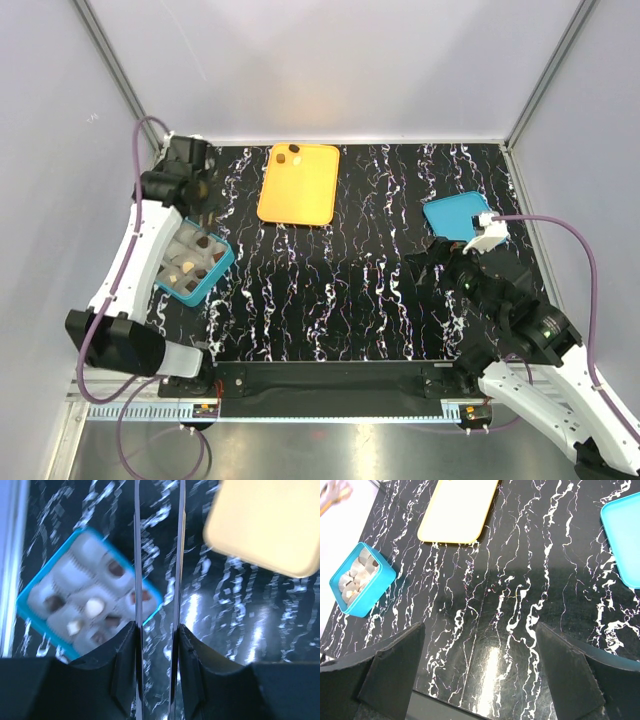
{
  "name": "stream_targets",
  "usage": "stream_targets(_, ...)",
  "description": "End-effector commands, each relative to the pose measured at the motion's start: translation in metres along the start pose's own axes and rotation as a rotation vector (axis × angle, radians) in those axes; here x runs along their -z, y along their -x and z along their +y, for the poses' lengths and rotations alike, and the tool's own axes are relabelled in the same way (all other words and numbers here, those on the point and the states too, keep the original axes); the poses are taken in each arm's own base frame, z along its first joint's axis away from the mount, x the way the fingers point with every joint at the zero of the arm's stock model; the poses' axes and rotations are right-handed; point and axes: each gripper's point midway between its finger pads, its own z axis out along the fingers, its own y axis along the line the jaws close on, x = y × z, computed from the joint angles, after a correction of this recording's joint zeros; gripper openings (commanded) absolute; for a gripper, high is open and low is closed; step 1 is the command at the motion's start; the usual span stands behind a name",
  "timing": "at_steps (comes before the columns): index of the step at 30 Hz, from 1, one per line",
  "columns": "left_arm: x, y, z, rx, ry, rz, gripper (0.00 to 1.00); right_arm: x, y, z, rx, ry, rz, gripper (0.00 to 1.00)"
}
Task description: Pack the chocolate
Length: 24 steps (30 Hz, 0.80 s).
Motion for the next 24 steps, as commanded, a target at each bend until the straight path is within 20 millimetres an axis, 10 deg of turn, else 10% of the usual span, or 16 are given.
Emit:
stream_targets(1, 0.011, -0.012, 0.041, 0.085, 0.09, 0.001, 0.35, 0.002, 0.004, 0.004, 0.012, 0.025, -0.022, 1.0)
stream_targets(11, -0.008, -0.068, 0.108, 0.248, 0.202, 0.088, 0.34, 0.007, 0.001, 0.003, 0.01, 0.043, -0.033, 1.0)
stream_targets(24, -0.026, -0.095, 0.126, 0.281, 0.26, 0.123, 0.34, 0.012, 0.004, -0.002, 0.035, 0.032, -0.051, 1.0)
